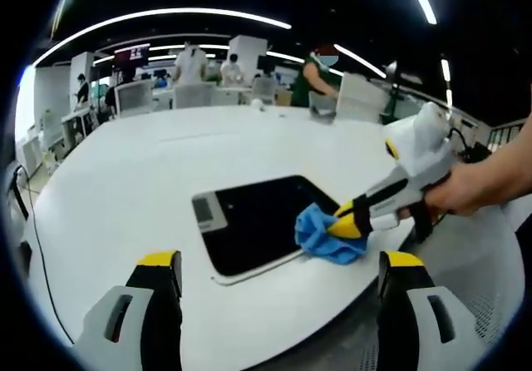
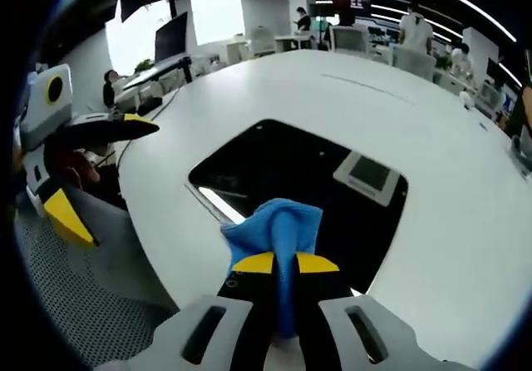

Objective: Wipe the mirror surface with the cleaning cloth until all visible marks leave the cleaned area.

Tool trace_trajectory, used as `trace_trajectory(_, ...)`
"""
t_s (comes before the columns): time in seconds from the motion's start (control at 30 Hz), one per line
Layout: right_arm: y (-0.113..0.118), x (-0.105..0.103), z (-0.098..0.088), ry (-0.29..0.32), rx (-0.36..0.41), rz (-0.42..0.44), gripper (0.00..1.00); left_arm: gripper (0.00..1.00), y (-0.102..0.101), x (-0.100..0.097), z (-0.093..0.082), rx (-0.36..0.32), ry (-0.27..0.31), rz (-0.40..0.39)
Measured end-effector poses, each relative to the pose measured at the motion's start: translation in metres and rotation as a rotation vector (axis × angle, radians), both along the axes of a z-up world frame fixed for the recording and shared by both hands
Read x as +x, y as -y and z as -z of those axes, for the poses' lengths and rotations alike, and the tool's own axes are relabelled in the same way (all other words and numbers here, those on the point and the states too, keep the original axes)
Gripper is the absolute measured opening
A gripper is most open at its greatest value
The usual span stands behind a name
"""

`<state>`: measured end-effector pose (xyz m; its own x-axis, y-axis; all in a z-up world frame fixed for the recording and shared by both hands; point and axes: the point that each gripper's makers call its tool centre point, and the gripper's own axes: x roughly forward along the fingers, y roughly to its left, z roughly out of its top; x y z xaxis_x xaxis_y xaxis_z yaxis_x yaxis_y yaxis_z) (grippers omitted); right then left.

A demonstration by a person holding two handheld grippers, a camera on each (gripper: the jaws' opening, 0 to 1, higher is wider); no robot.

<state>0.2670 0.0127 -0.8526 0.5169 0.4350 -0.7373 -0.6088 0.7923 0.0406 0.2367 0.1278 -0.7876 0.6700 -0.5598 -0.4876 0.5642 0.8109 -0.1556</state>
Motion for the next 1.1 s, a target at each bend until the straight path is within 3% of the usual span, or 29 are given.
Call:
trace_trajectory(0.47, 0.0003, 0.0008, -0.0002, 0.004, 0.039, 0.024, 0.02, 0.99, -0.0009, -0.0003, 0.0034, 0.010, -0.019, -0.003)
trace_trajectory(0.77, 0.0000, 0.0009, -0.0006, 0.027, -0.010, -0.053, 0.02, 0.99, -0.0021, -0.0002, 0.0042, 0.010, -0.026, -0.012)
trace_trajectory(1.1, 0.0022, 0.0005, -0.0004, 0.008, -0.001, -0.077, 0.02, 0.99, -0.0025, 0.0003, 0.0040, 0.008, -0.024, -0.015)
